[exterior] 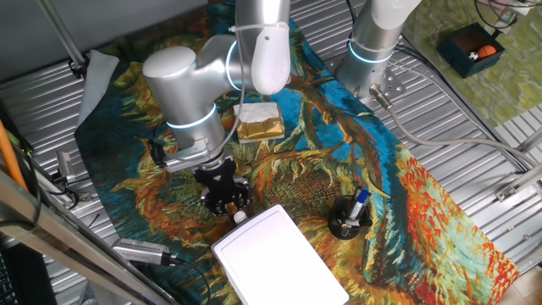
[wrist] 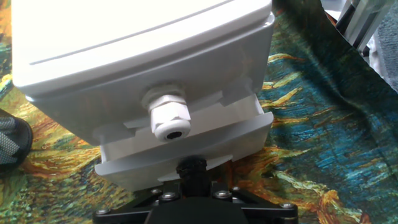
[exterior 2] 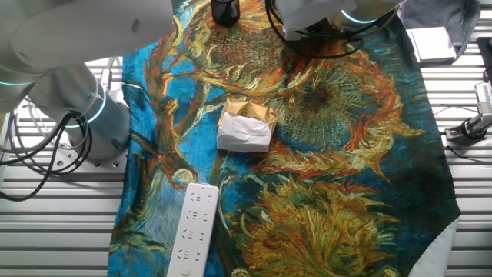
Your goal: Grasp the handle and close the drawer
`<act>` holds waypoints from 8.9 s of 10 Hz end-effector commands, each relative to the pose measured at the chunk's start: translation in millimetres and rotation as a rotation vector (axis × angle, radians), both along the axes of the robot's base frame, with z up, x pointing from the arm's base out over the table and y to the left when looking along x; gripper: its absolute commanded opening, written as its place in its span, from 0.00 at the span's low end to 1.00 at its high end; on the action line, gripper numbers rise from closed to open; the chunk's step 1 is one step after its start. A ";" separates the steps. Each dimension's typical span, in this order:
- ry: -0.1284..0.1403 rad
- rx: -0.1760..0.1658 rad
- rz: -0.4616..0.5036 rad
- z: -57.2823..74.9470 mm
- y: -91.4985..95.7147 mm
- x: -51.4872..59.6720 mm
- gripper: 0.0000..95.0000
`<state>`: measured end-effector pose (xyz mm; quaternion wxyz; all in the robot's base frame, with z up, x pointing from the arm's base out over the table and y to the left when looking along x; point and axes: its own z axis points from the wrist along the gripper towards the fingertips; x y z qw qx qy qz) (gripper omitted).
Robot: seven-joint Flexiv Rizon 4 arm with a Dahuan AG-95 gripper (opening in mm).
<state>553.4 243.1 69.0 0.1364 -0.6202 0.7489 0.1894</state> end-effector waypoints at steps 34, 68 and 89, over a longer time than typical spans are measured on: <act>-0.005 0.035 -0.004 0.0 12.3 -2.8 0.00; -0.009 0.049 0.002 -0.3 19.3 -4.0 0.00; -0.034 0.056 0.051 0.3 17.3 -6.6 0.40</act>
